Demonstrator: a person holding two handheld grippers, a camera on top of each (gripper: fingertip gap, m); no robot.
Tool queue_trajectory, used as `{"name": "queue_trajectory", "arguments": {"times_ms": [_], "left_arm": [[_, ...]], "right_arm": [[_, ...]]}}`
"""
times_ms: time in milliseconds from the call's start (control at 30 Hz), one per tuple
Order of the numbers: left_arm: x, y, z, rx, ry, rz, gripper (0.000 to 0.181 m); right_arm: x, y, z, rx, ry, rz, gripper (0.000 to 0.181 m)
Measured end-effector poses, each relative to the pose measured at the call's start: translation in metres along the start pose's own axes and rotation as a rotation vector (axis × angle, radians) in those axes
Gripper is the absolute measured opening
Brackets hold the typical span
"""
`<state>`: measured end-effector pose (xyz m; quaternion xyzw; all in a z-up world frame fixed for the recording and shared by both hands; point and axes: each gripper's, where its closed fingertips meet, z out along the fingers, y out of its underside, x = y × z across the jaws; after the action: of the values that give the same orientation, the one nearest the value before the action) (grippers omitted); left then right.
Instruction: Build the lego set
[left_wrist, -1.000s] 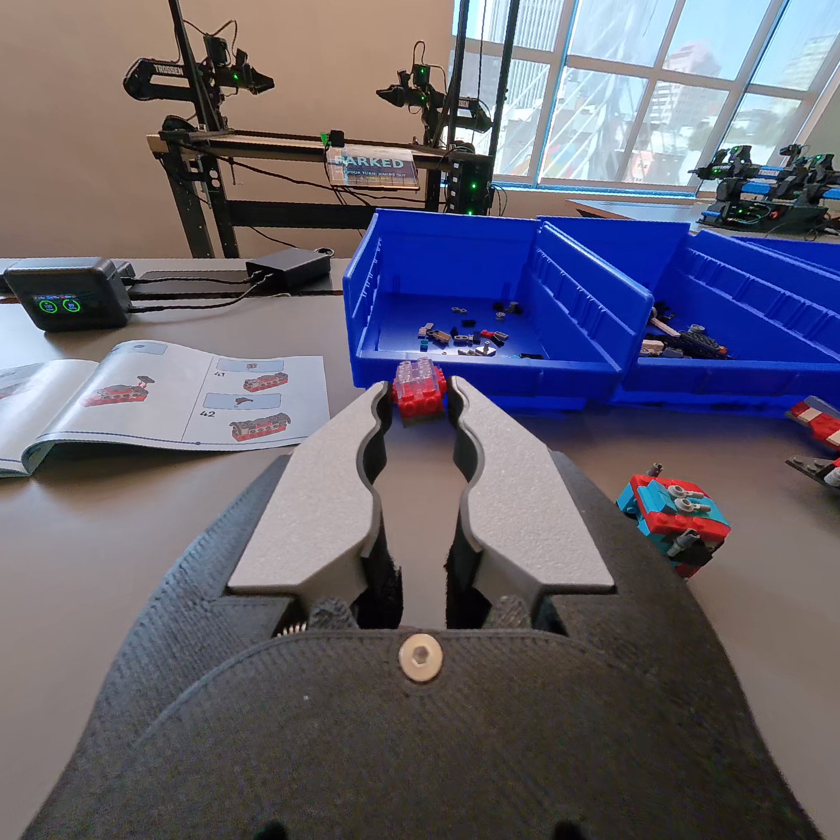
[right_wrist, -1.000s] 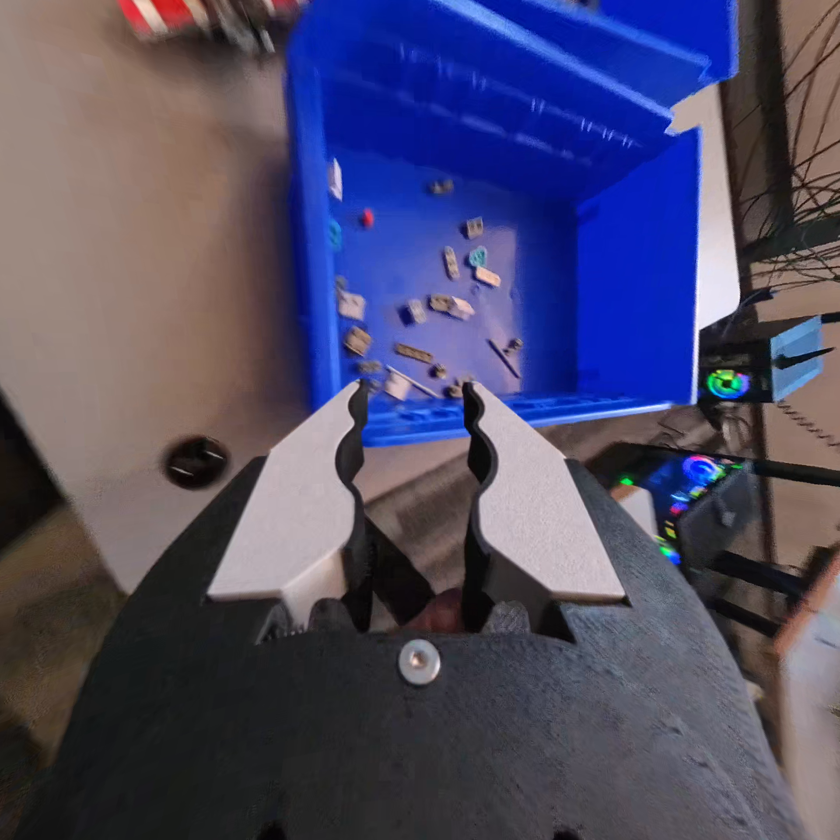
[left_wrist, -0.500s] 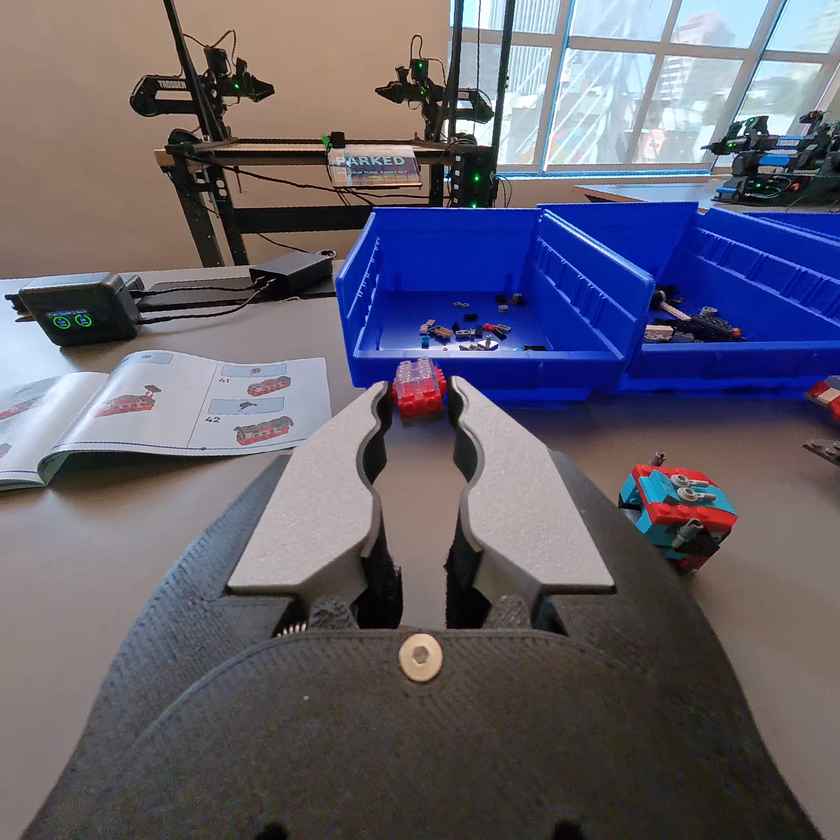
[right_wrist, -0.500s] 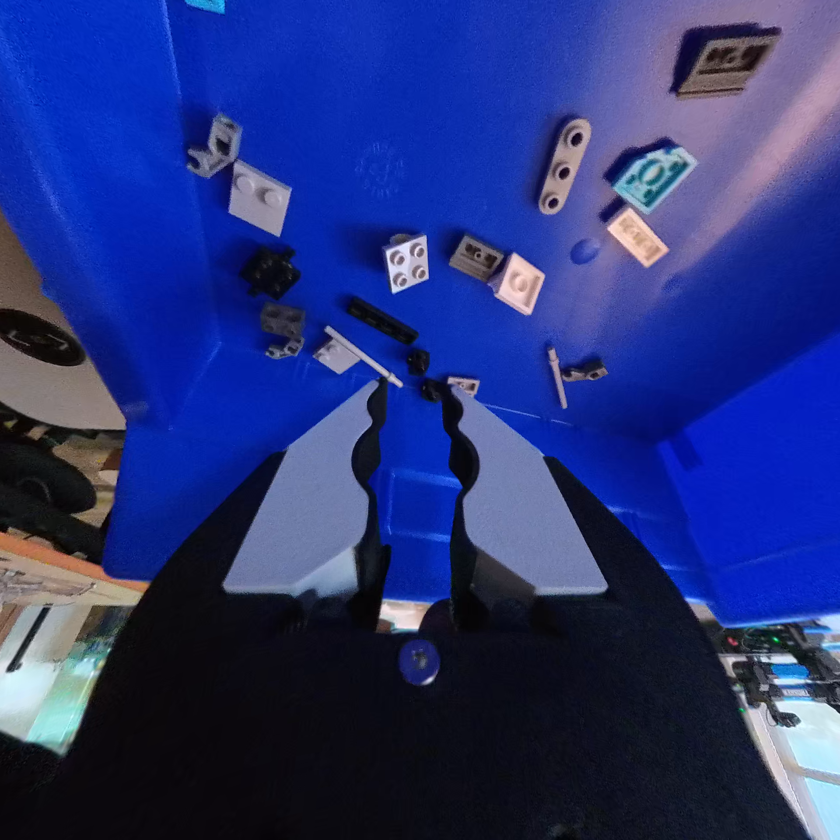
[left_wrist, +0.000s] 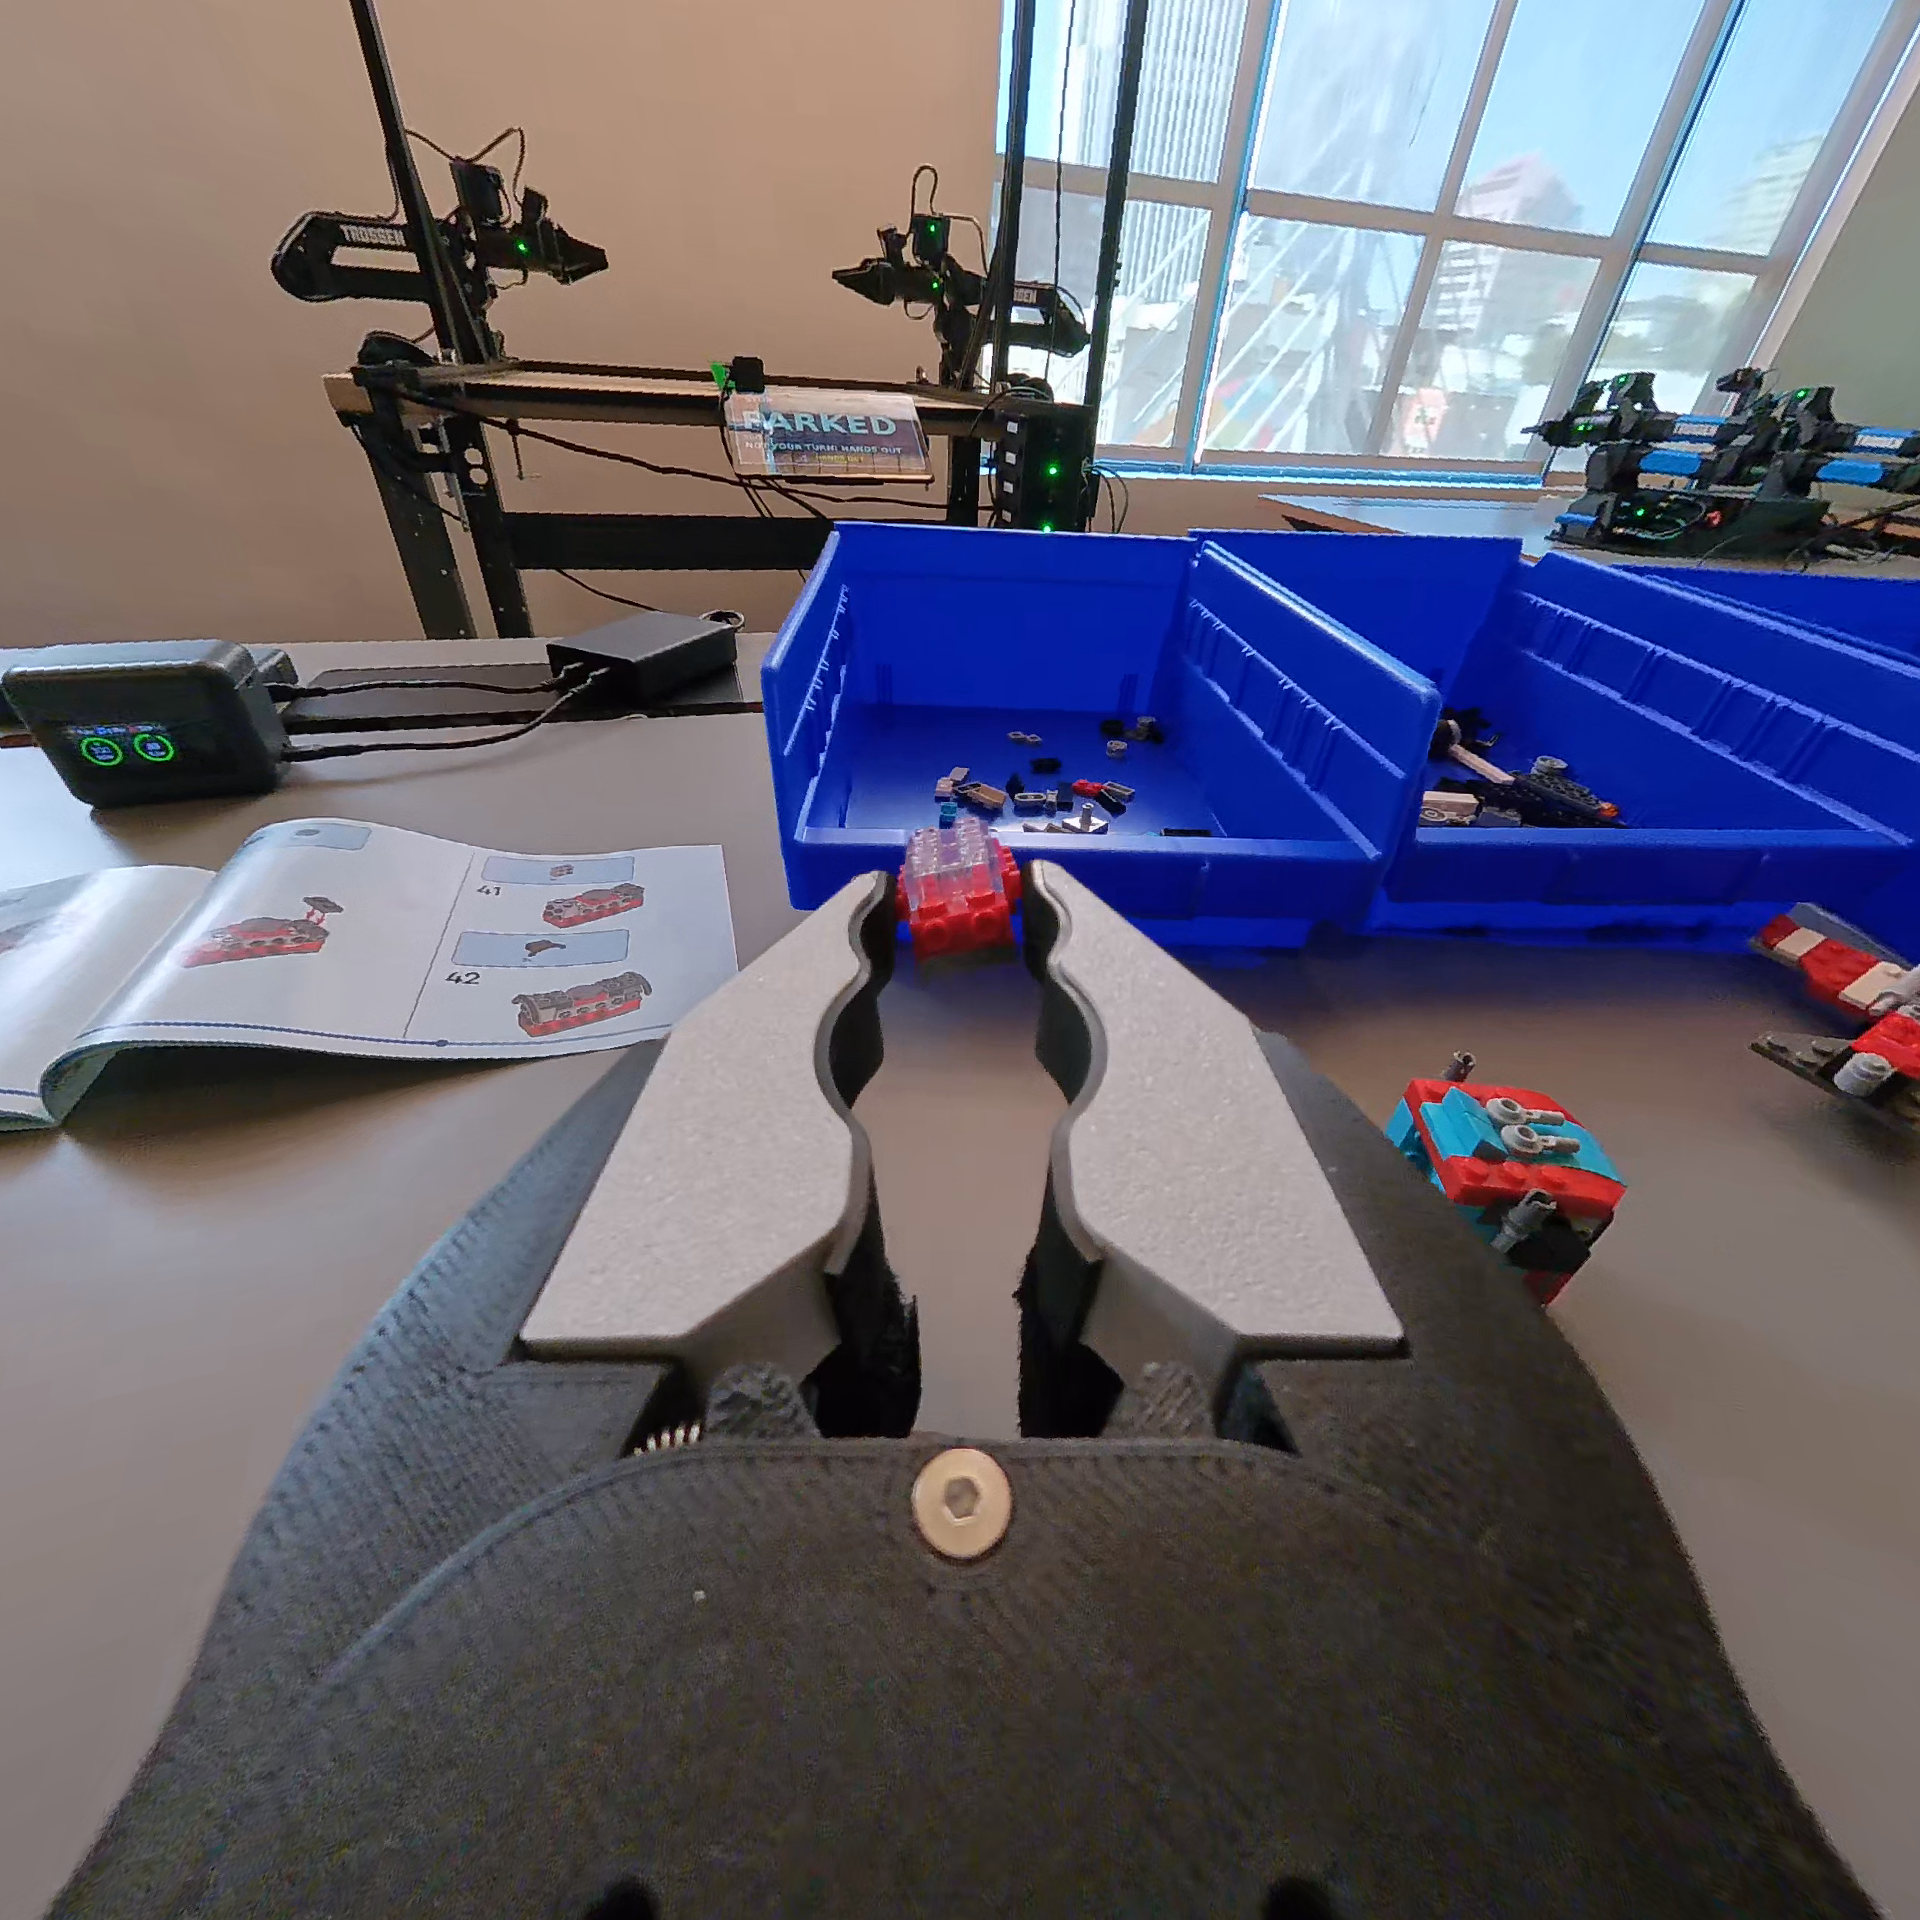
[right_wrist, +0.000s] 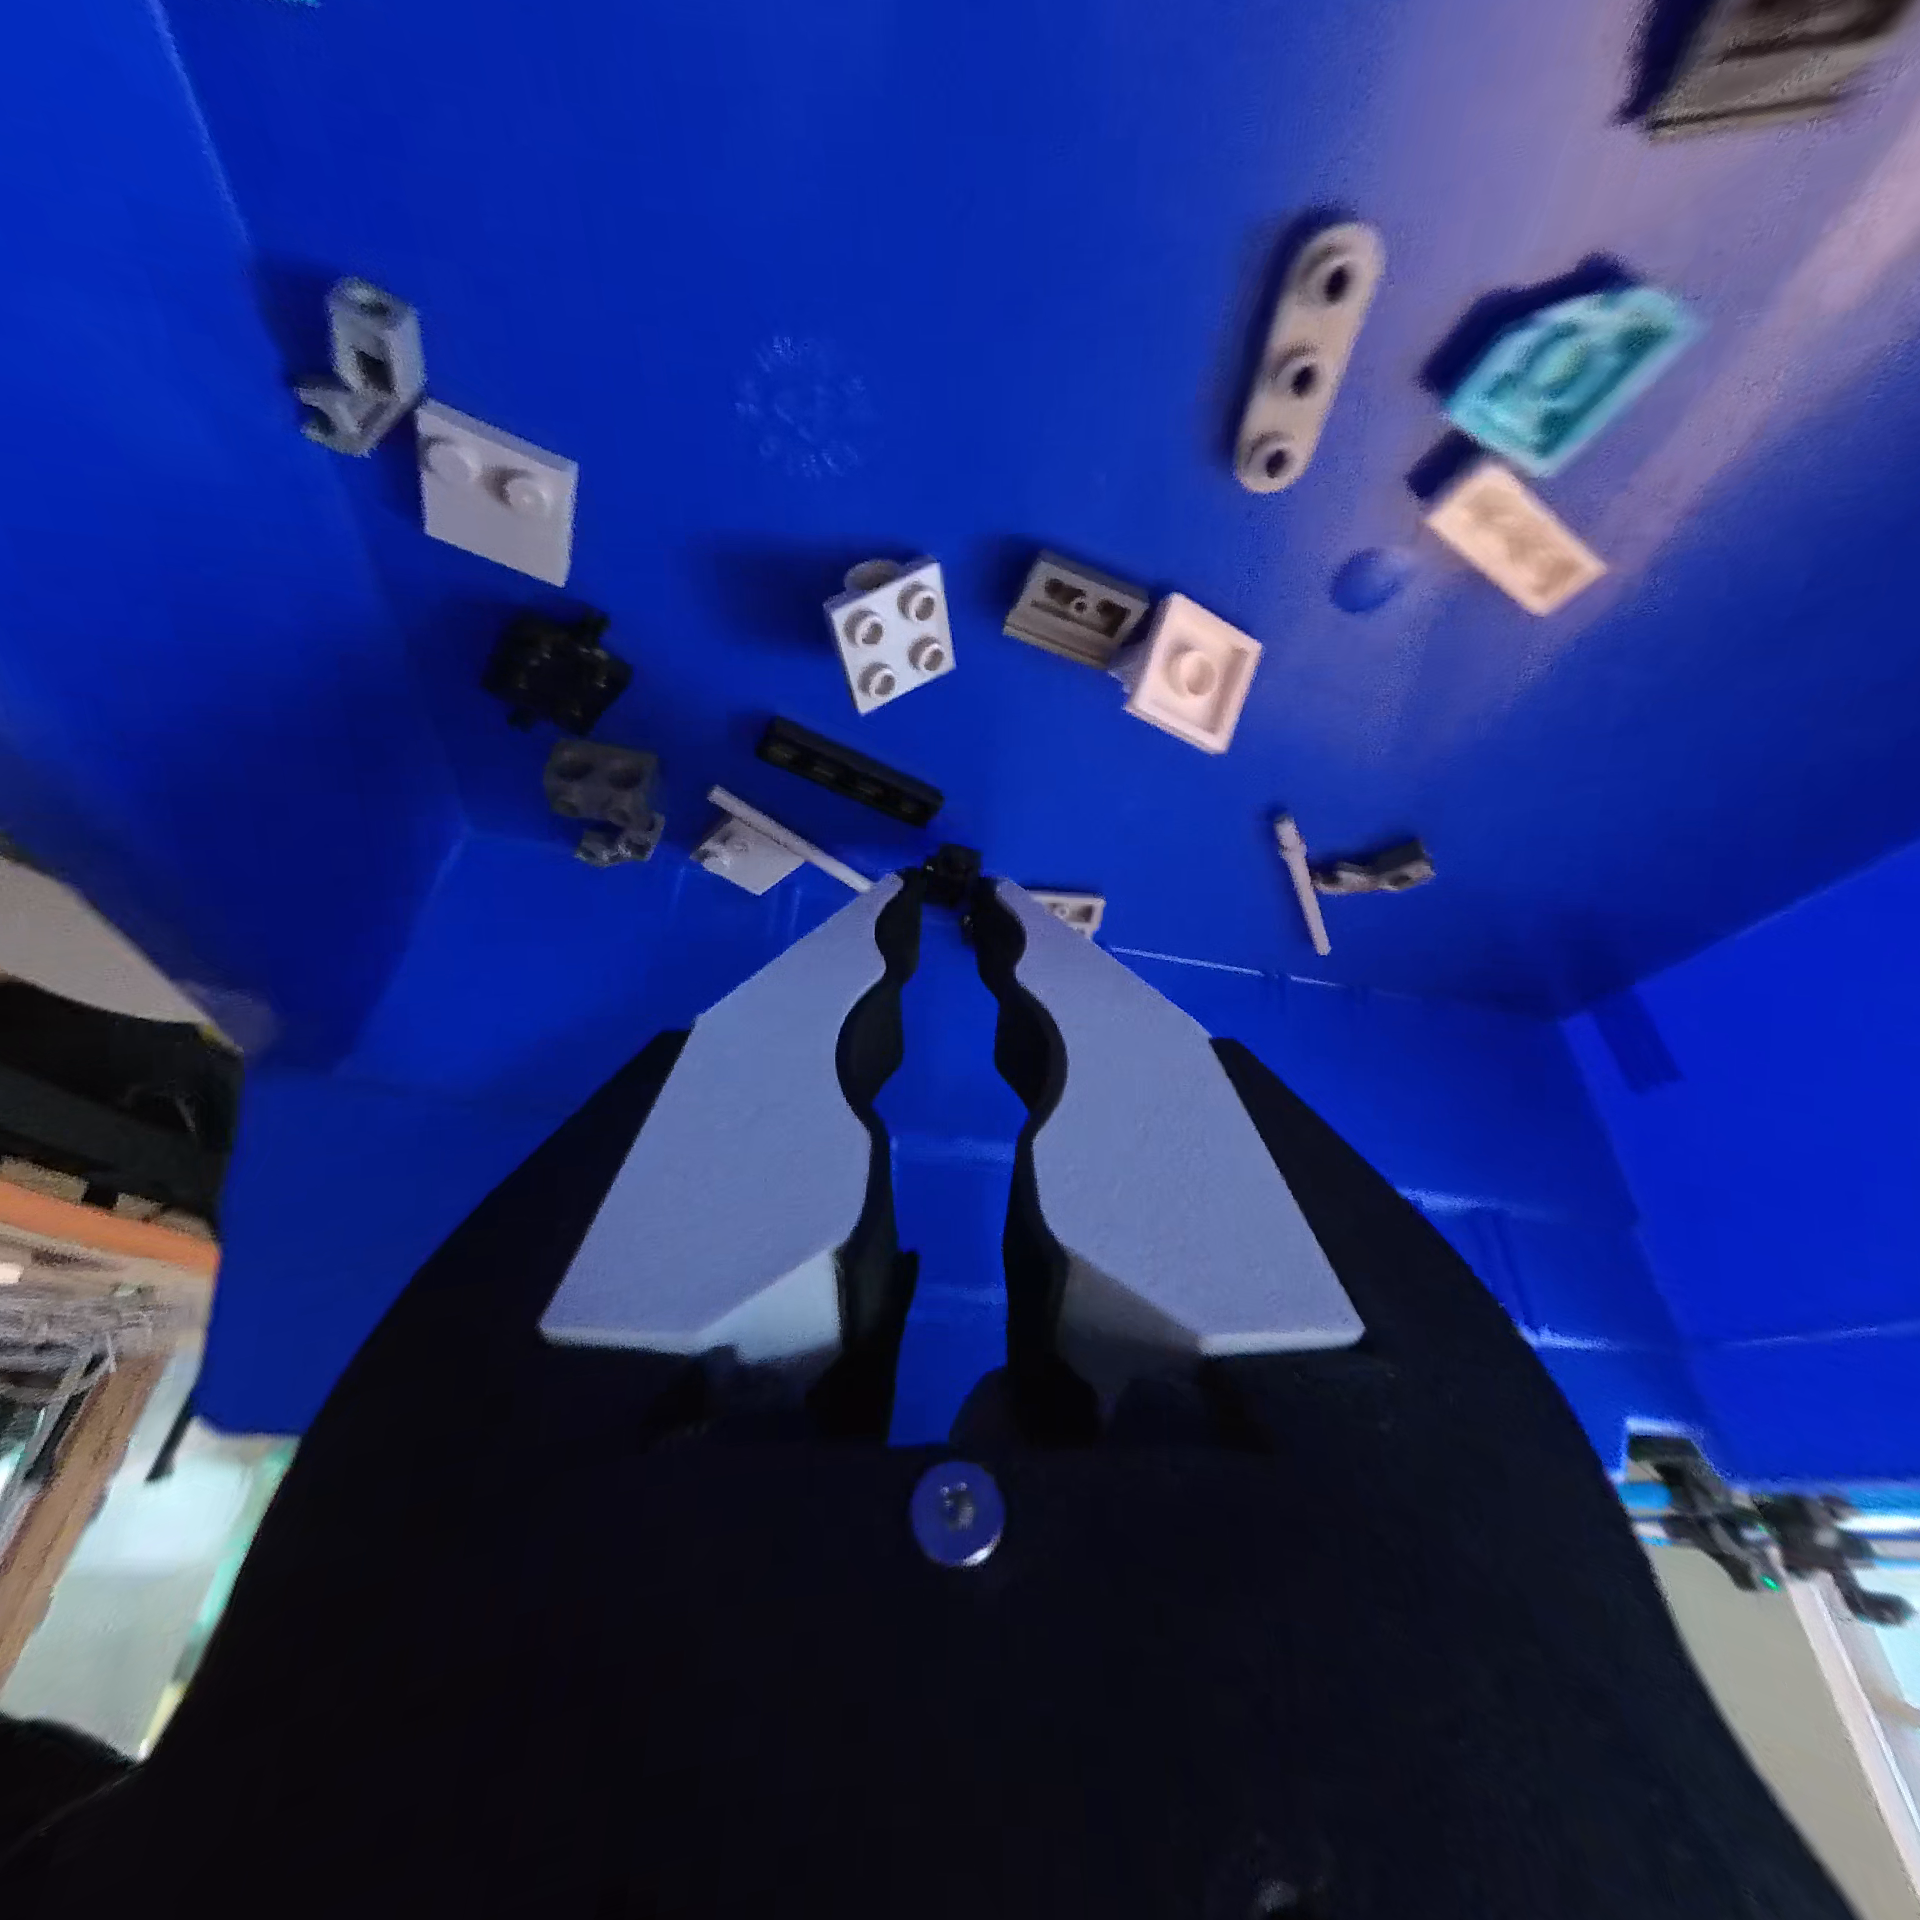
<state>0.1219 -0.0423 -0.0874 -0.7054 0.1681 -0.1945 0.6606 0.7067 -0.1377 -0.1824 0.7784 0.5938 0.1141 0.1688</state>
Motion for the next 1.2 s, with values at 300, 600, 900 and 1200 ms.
{"name": "queue_trajectory", "arguments": {"times_ms": [300,600,900,1200], "left_arm": [[-0.021,0.007,0.001,-0.059,-0.028,0.012,0.023],[-0.024,0.009,0.002,-0.07,0.003,-0.044,0.023],[-0.023,0.002,-0.005,-0.021,0.031,-0.081,0.023],[-0.021,0.003,-0.004,-0.03,0.062,-0.094,0.023]], "right_arm": [[-0.034,-0.134,-0.209,0.86,0.185,-0.023,0.01],[-0.071,-0.377,-0.269,1.044,0.2,-0.16,0.01],[-0.058,-0.436,-0.178,0.675,0.189,-0.14,0.011],[-0.068,-0.403,-0.225,0.913,0.131,-0.058,0.023]]}}
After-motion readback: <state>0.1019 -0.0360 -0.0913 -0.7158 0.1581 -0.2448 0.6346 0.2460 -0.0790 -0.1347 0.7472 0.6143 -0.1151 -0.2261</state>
